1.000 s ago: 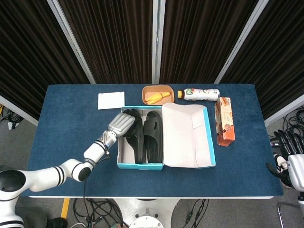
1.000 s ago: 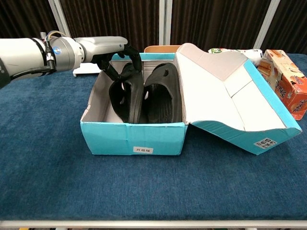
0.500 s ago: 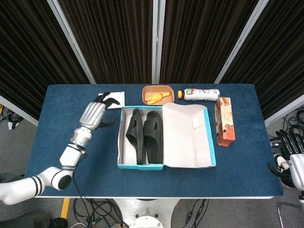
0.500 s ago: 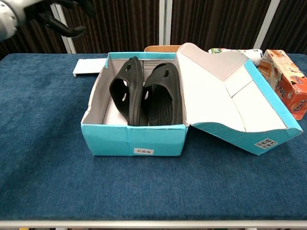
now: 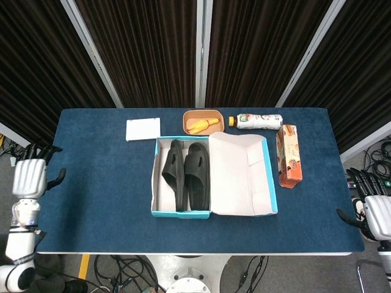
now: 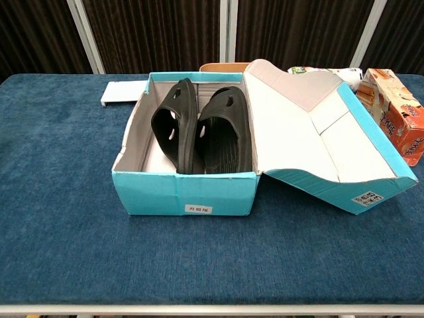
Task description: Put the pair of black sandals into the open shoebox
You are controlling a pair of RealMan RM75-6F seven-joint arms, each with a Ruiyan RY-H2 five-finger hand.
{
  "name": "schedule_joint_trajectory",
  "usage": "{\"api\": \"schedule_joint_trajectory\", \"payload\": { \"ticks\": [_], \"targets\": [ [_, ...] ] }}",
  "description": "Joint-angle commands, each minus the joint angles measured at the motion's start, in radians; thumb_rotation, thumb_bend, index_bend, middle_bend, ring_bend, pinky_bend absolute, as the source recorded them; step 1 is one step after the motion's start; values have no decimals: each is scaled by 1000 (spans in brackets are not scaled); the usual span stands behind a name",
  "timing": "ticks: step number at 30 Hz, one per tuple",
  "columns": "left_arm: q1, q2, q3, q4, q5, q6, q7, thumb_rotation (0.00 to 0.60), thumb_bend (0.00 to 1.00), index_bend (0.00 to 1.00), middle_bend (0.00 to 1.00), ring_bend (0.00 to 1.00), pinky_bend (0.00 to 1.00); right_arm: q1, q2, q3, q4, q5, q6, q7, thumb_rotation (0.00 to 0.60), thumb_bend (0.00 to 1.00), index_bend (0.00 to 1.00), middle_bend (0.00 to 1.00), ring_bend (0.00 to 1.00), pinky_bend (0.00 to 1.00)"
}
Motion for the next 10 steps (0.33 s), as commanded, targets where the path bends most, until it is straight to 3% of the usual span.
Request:
{"api": "schedule_joint_trajectory", "payload": {
  "ticks": [1,10],
  "targets": [
    [94,43,54,-71,16,76,39,600,323,294,272,82,122,-1,-6,-4,-1,-2,0,-9,600,120,0,67,0,0],
    [213,57,84,-181,43,174,93,600,287,294,272,82,122,-14,-21,-12,-17,1,14,-46,600,119,0,68,0,0]
  ]
}}
